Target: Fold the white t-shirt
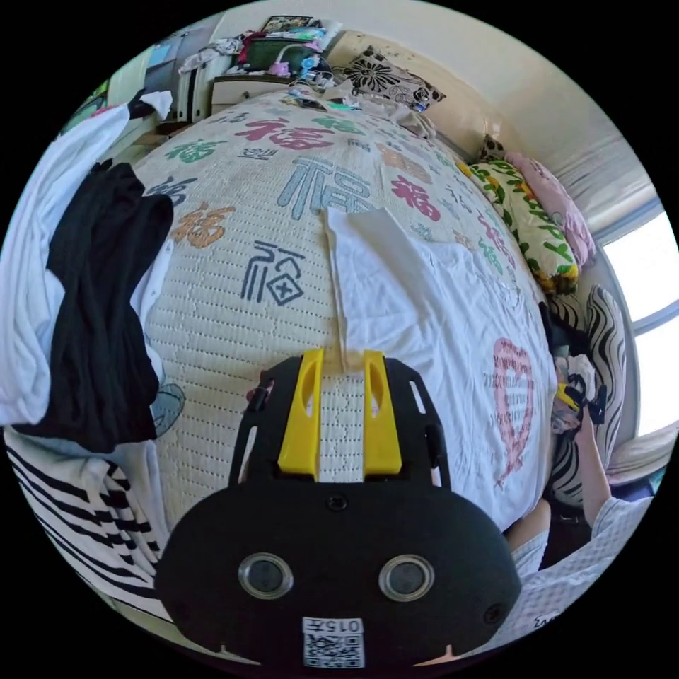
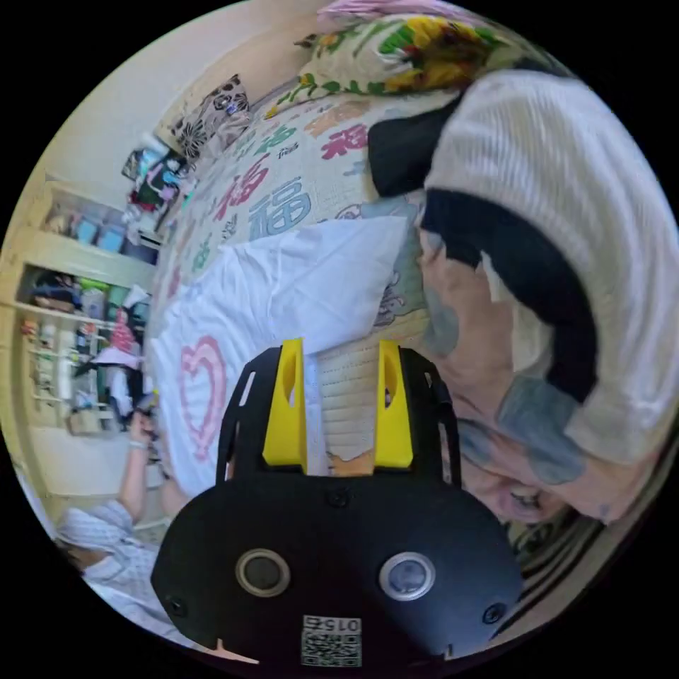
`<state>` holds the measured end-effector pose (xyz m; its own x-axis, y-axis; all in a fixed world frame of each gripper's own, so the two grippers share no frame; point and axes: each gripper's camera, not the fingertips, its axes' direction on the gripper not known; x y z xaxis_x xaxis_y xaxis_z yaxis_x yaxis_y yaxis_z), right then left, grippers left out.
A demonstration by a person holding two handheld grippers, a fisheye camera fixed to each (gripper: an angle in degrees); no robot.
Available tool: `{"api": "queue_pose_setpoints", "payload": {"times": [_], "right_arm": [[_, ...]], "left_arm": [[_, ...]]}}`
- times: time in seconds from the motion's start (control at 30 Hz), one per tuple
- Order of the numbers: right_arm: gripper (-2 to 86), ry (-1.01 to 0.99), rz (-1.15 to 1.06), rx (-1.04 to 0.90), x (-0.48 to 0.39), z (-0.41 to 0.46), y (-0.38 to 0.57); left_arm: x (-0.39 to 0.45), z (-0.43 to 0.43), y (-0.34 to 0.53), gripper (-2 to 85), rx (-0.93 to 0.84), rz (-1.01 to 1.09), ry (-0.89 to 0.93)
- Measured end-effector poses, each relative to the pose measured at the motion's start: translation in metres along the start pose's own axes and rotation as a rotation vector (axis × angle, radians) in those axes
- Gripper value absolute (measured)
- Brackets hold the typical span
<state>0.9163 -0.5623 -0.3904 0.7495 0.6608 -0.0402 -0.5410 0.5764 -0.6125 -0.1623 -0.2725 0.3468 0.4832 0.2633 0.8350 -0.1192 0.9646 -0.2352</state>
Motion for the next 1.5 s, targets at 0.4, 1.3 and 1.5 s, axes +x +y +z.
{"api": "queue_pose_setpoints", "payload": {"times": [0.4,1.3,1.5], "right_arm": [[-0.1,-0.241,0.251,0.039,0.045,-0.008,0.071],[-0.7,0.294,-0.311,0.864,-0.209,-0.146,0.51],[2.5,0.186,-0.271,0.684,-0.193,-0.129,0.506]], "left_arm": [[-0.013,0.027,0.057,-0.6,0.004,-0.002,-0.299],[0.164,0.056,0.519,3.5,0.739,0.353,-0.018],[0.182,0.129,0.533,5.1,0.556,0.372,0.1]]}}
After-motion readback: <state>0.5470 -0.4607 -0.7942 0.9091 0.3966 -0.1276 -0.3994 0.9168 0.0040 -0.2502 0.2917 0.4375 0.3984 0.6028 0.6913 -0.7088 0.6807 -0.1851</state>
